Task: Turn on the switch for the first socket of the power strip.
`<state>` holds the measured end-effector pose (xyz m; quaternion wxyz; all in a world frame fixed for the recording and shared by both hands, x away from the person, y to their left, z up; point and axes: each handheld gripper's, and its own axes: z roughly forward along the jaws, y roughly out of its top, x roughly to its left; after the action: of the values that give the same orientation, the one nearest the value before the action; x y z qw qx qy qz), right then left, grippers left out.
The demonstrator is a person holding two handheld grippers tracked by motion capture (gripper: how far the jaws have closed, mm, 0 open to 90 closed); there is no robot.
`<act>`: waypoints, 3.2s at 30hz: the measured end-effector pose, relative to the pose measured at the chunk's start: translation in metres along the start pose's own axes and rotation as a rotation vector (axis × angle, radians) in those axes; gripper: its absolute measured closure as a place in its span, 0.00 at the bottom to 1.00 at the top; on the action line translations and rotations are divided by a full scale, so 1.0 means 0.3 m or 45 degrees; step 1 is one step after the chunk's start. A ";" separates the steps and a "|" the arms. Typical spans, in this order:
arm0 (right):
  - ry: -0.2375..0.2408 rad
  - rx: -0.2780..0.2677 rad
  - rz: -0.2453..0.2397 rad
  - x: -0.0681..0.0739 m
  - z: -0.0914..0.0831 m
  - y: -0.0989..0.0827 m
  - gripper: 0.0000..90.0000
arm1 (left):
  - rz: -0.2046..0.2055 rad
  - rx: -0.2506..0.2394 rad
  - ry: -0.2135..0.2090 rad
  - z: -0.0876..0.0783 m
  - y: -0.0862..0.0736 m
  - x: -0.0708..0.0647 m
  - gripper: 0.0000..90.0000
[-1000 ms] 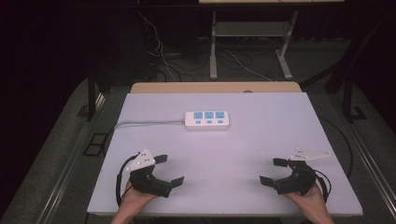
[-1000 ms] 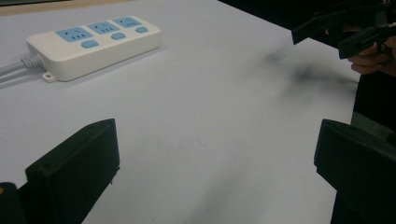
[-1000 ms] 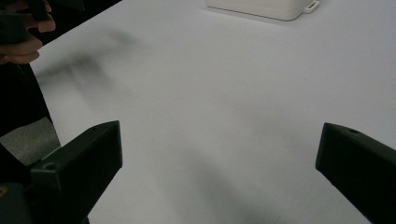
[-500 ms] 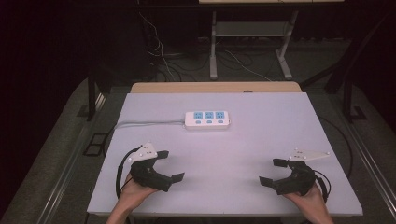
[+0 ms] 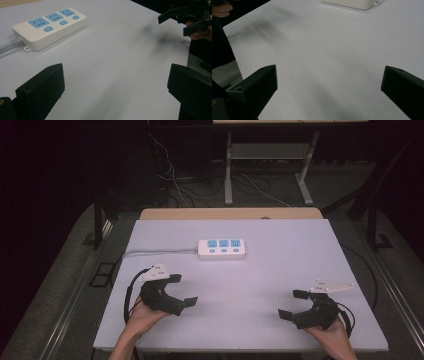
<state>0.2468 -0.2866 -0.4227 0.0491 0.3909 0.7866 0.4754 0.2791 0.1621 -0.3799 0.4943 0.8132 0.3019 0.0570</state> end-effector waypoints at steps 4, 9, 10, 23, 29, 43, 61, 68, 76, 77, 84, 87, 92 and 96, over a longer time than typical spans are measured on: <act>0.001 -0.001 -0.002 -0.001 -0.001 -0.001 0.00 | -0.002 0.010 0.003 0.007 0.022 0.017 0.00; 0.003 0.002 -0.001 0.000 -0.003 -0.002 0.00 | 0.001 0.023 0.003 0.015 0.049 0.034 0.00; 0.004 0.003 -0.001 0.000 -0.003 -0.002 0.00 | 0.006 0.031 0.004 0.017 0.059 0.040 0.00; 0.010 0.012 -0.001 0.003 0.000 -0.003 0.00 | 0.027 0.069 0.008 0.030 0.112 0.062 0.00; 0.010 0.010 -0.002 0.002 -0.001 -0.004 0.00 | 0.042 0.082 0.008 0.034 0.146 0.072 0.00; 0.008 0.012 -0.006 0.003 0.000 -0.005 0.00 | 0.068 0.116 0.009 0.056 0.205 0.099 0.00; 0.008 0.016 -0.004 0.002 0.000 -0.007 0.00 | 0.108 0.163 0.020 0.077 0.285 0.137 0.00; 0.010 0.023 -0.004 0.003 0.003 -0.007 0.00 | 0.132 0.195 0.019 0.106 0.319 0.150 0.00; 0.008 0.020 -0.003 0.001 0.000 -0.008 0.00 | 0.144 0.236 0.026 0.137 0.344 0.169 0.00; 0.008 0.019 -0.001 0.001 0.000 -0.008 0.00 | 0.147 0.242 0.026 0.140 0.347 0.173 0.00; 0.012 0.023 -0.001 -0.001 0.005 -0.008 0.00 | 0.137 0.271 0.036 0.164 0.352 0.198 0.01; 0.014 0.029 -0.003 0.001 0.008 -0.007 0.00 | 0.126 0.286 0.046 0.176 0.352 0.214 0.01; 0.017 0.030 -0.003 0.004 0.008 -0.008 0.00 | 0.117 0.319 0.062 0.202 0.358 0.240 0.02; 0.017 0.026 -0.004 0.002 0.007 -0.008 0.00 | 0.111 0.349 0.081 0.224 0.362 0.256 0.03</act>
<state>0.2459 -0.2854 -0.4255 0.0404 0.3869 0.7923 0.4701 0.4149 0.1167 -0.3387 0.3660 0.8832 0.2866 0.0624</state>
